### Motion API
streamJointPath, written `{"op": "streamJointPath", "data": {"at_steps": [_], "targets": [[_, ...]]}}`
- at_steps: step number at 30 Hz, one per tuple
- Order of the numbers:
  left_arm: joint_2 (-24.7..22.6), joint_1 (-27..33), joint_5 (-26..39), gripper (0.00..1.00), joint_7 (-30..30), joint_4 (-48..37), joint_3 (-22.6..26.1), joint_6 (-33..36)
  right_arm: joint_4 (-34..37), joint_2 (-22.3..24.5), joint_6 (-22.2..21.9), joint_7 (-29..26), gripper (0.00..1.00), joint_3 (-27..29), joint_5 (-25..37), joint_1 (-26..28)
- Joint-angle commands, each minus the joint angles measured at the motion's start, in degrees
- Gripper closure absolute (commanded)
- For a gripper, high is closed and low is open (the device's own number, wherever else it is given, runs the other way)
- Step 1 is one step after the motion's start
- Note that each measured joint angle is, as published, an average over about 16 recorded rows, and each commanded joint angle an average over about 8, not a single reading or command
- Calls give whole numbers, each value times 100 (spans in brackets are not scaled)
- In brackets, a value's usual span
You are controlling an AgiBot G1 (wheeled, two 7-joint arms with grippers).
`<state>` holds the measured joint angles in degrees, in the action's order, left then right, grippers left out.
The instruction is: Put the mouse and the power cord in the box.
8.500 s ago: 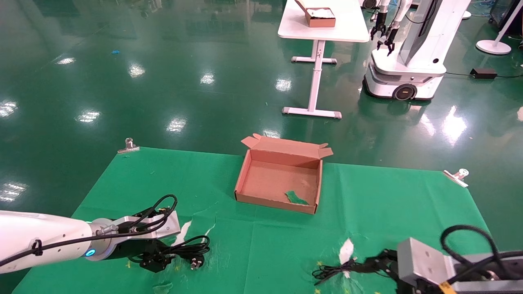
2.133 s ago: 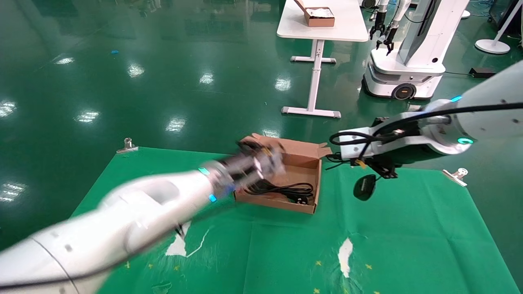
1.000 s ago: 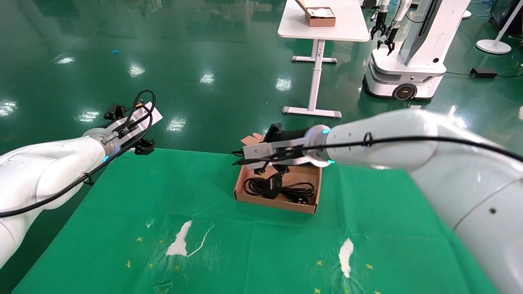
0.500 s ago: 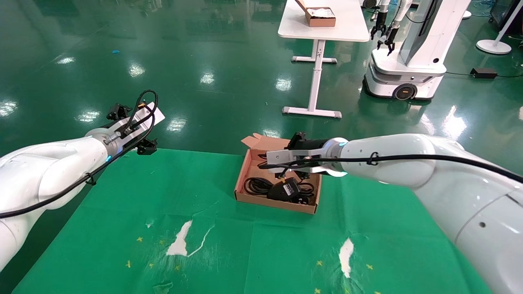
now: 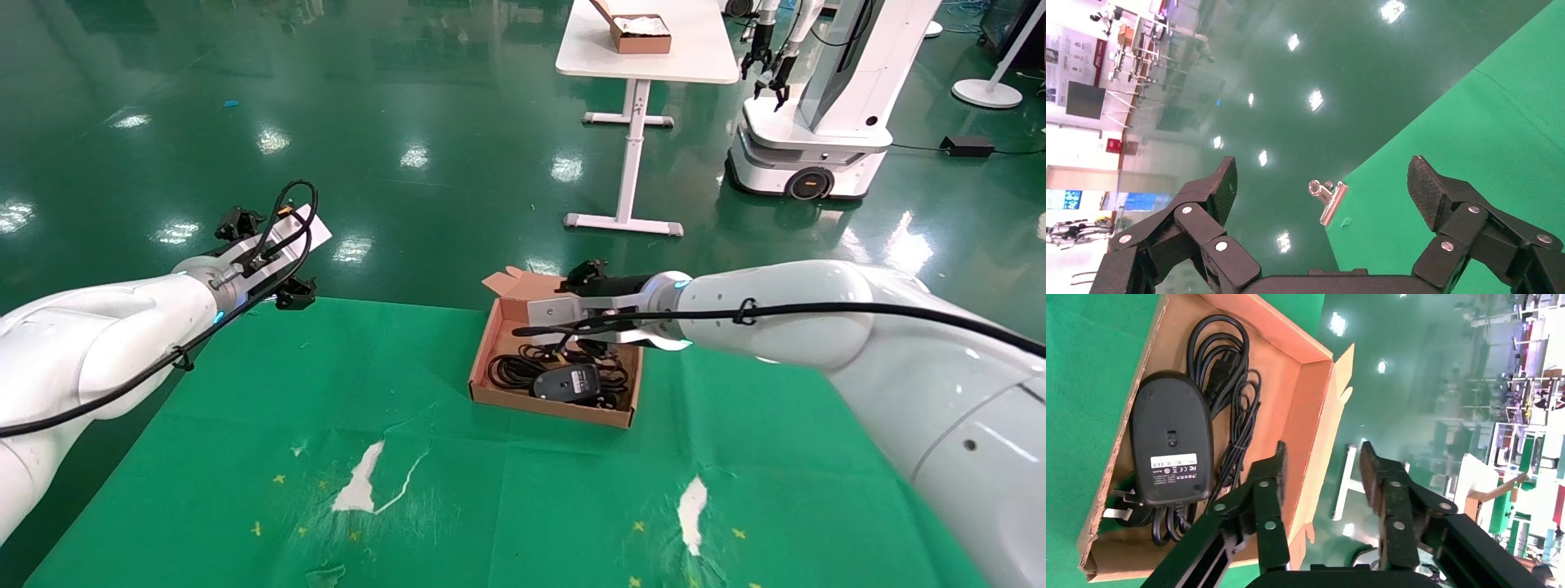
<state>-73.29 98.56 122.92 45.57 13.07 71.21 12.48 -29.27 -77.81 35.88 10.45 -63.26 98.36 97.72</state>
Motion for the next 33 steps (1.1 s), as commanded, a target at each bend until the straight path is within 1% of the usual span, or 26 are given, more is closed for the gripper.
{"op": "streamJointPath", "data": {"at_steps": [1, 5, 20, 24, 33], "targets": [[-1, -1, 2, 0, 1, 2, 1, 0, -5, -7, 6, 6, 0, 0, 15, 11], [0, -1, 1, 0, 0, 2, 1, 0, -209, 192, 234, -93, 0, 220, -250, -159], [34, -34, -70, 0, -30, 55, -46, 63, -1330, 1277, 1495, -631, 0, 1416, -1684, -1077], [194, -188, -408, 0, -176, 304, -276, 366, -1634, 1571, 1836, -777, 0, 1740, -2072, -1325], [767, -743, -1624, 0, -698, 1211, -1104, 1464, -2315, 2231, 2603, -1104, 0, 2467, -2944, -1883]]}}
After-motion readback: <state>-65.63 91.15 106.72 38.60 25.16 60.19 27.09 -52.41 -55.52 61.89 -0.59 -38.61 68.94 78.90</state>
